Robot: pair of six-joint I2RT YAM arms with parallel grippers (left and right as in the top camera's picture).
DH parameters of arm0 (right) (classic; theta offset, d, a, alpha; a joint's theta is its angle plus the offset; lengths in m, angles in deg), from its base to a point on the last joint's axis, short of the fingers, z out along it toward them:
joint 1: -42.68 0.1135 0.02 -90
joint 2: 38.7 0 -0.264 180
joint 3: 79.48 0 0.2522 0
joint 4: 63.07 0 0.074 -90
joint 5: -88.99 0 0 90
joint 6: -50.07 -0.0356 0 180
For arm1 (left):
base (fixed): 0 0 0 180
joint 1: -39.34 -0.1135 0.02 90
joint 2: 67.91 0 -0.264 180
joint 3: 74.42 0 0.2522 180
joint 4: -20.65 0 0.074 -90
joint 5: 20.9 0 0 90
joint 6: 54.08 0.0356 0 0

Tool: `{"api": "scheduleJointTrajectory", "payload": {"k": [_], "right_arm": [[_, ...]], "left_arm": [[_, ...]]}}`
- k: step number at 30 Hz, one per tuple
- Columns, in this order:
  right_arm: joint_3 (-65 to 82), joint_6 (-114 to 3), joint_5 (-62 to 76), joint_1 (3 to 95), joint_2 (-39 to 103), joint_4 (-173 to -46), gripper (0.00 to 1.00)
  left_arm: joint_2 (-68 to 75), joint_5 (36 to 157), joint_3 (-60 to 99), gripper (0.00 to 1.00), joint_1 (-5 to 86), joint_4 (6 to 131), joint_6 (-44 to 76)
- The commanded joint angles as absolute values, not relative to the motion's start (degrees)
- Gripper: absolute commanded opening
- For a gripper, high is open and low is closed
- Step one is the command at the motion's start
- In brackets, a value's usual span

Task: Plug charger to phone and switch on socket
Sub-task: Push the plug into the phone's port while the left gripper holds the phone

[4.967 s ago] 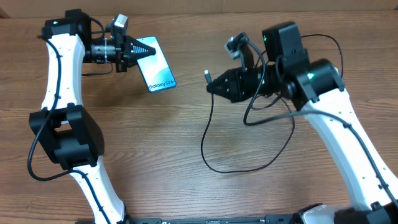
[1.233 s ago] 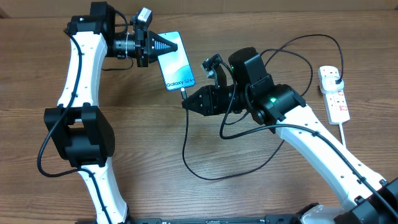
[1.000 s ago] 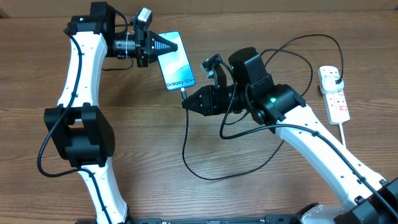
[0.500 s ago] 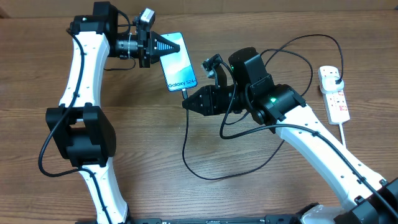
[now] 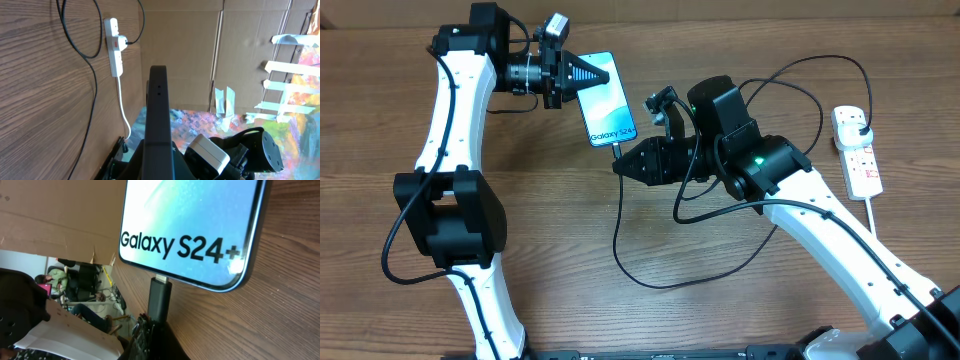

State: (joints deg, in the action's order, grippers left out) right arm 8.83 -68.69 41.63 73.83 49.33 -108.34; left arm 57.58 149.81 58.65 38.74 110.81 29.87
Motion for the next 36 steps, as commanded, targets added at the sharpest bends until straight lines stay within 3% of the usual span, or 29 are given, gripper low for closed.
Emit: {"api": "scheduleJointTrajectory", "payload": {"k": [1,36], "right_arm": [[8.81,-68.69,41.01,73.72,48.92,-106.64,0.04],[8.81,-68.45,36.49,72.59,48.92,-104.95,0.04]], "left_arm": [[55.94,151.21,59.83,0.04,40.01,110.9,30.9],[55.94,149.22,59.83,0.04,40.88,130.37,53.98]]}}
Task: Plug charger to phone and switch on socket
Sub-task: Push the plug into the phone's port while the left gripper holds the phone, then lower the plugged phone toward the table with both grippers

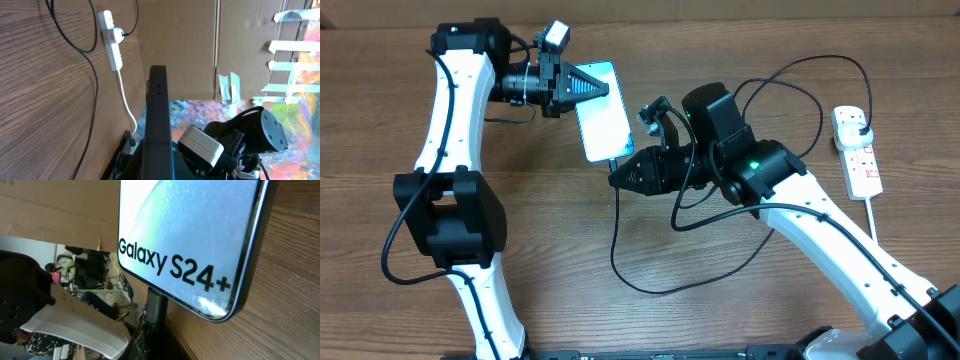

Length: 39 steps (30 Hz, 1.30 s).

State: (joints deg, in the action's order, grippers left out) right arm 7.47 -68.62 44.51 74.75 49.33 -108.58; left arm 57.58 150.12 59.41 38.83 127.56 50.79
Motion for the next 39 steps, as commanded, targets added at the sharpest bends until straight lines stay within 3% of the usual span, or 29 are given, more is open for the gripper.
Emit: {"api": "scheduleJointTrajectory", "payload": {"k": [1,18,30,39], "right_arm": [[8.81,-68.42,36.47,72.54,48.92,-104.91,0.04],[8.81,-68.45,36.31,72.54,48.96,-105.41,0.05],[8.81,-68.45,36.31,72.54,48.96,-105.63,0.32],[8.81,-68.45,33.32,72.54,48.96,-107.18,0.51]], "left_arm": [[55.94,149.2,59.83,0.04,40.88,130.44,53.98],[55.94,149.07,59.83,0.04,40.16,130.35,53.89],[55.94,148.06,59.83,0.04,38.94,128.65,53.89],[55.94,135.08,59.83,0.04,39.2,127.62,53.44]]}}
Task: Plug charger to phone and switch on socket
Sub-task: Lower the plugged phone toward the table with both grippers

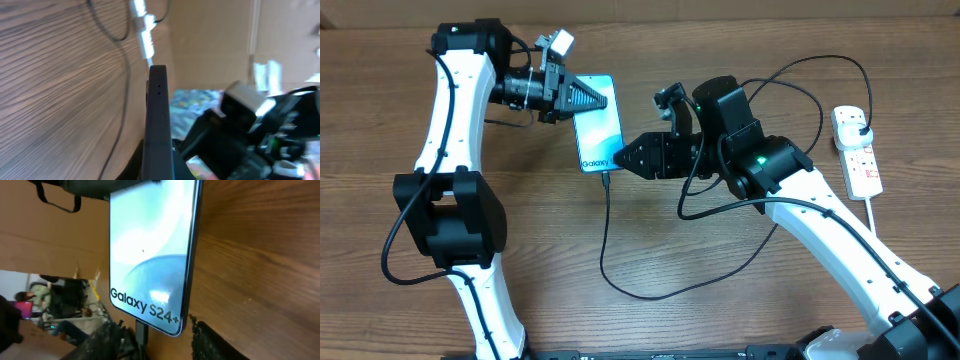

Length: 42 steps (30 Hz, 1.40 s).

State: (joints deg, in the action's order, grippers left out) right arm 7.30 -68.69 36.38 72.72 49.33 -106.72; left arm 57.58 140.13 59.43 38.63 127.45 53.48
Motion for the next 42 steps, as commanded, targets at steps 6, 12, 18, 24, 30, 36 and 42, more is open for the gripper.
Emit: {"api": "scheduleJointTrajectory", "payload": {"k": [6,12,18,24,30,36,42], "right_arm": [[8.81,-68.45,30.59,72.54,49.05,-109.15,0.54],[8.72,-68.45,28.31,72.57,49.07,-112.03,0.57],[8.48,-68.45,27.07,72.57,49.2,-114.07,0.57],[8.48,-68.45,27.0,72.57,49.35,-115.58,0.58],[8.48,-68.45,26.83,72.57,49.51,-116.58,0.58],[8.48,-68.45,26.87,72.57,49.73,-116.76,0.58],[8.48,-68.45,26.85,72.57,49.79,-117.06,0.58]], "left_arm": [[56.49,126.77,59.81,0.04,40.36,127.12,52.41],[57.1,122.45,57.93,0.05,41.21,123.47,48.52],[57.12,120.72,52.22,0.04,41.25,115.01,40.96],[57.16,119.32,46.23,0.04,41.25,106.55,38.4],[57.29,119.3,41.34,0.04,41.25,99.43,36.13],[57.34,119.32,36.57,0.05,41.25,93.37,35.84],[57.36,119.3,32.77,0.04,41.25,89.94,35.86]]}}
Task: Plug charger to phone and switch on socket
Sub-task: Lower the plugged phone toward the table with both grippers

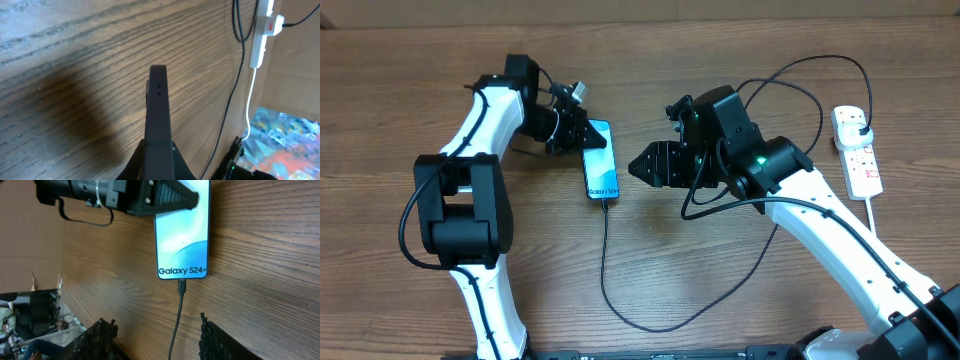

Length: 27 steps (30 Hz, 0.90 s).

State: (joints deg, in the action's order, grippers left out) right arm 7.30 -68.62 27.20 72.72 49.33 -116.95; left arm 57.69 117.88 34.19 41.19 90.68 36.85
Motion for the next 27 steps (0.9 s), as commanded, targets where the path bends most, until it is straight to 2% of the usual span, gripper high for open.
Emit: {"api": "scheduleJointTrajectory", "payload": {"k": [1,25,27], "right_arm": [[8.48,-68.45,26.85,72.57,49.79,-117.06,0.58],[8.48,-68.45,26.85,72.57,49.94,-117.13,0.58],[8.48,-68.45,26.85,72.61,49.94,-117.24,0.58]], "left_arm": [[57.34,119.3,32.29,0.05,41.25,89.5,35.84],[57.45,109.55,29.88,0.05,41.08,76.72,22.71],[57.45,109.55,29.88,0.11,41.12,76.54,22.29]]}}
